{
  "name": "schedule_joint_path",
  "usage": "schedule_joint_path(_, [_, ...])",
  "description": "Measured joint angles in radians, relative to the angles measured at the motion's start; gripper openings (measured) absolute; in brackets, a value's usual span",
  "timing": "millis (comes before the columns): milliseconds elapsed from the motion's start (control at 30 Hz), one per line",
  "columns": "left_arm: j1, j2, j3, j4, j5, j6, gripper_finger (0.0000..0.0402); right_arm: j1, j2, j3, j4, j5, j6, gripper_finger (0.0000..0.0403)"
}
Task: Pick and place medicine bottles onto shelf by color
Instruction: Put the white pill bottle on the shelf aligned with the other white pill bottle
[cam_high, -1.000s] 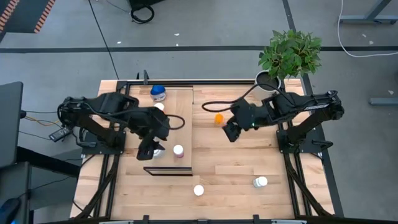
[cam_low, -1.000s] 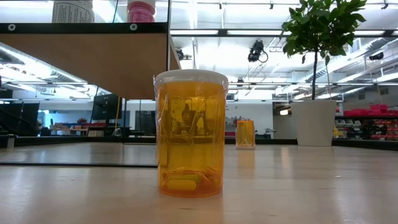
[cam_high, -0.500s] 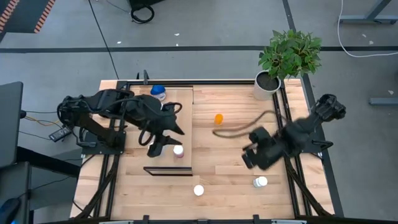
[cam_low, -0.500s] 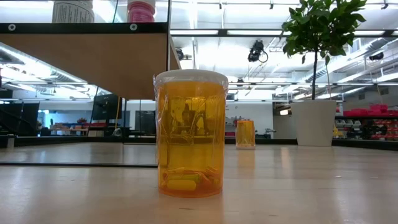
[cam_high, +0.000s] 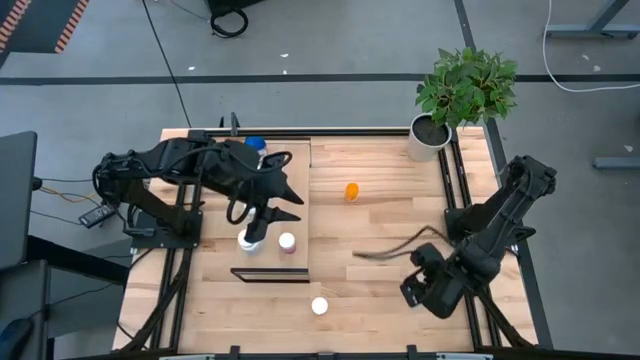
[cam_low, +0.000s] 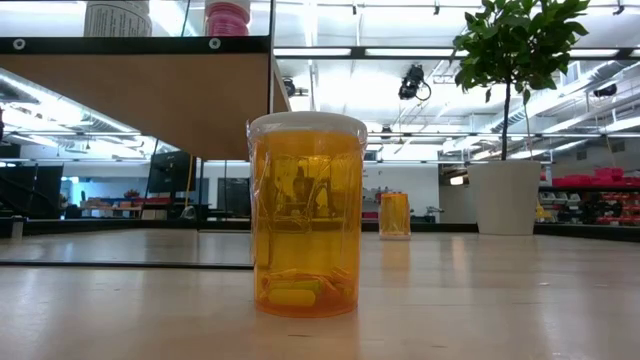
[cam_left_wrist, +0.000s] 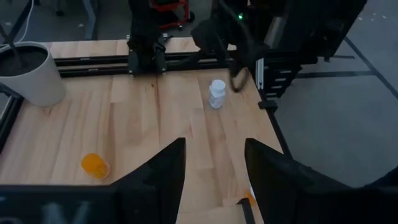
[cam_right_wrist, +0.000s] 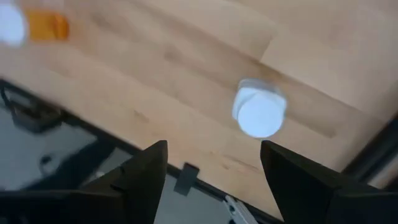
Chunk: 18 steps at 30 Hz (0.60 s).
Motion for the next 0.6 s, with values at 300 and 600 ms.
schedule_joint_path(300, [0.000,0.000,0.000,0.000,0.000,0.021,0.0172,0.041,0.000,-0.137,0.109,-0.029,-0.237,0.0316])
schedule_joint_path(600, [0.000,0.000,0.000,0.000,0.000,-0.009,0.0172,0.032,0.001,-0.222,0.138,-0.059,-0.175,0.0352])
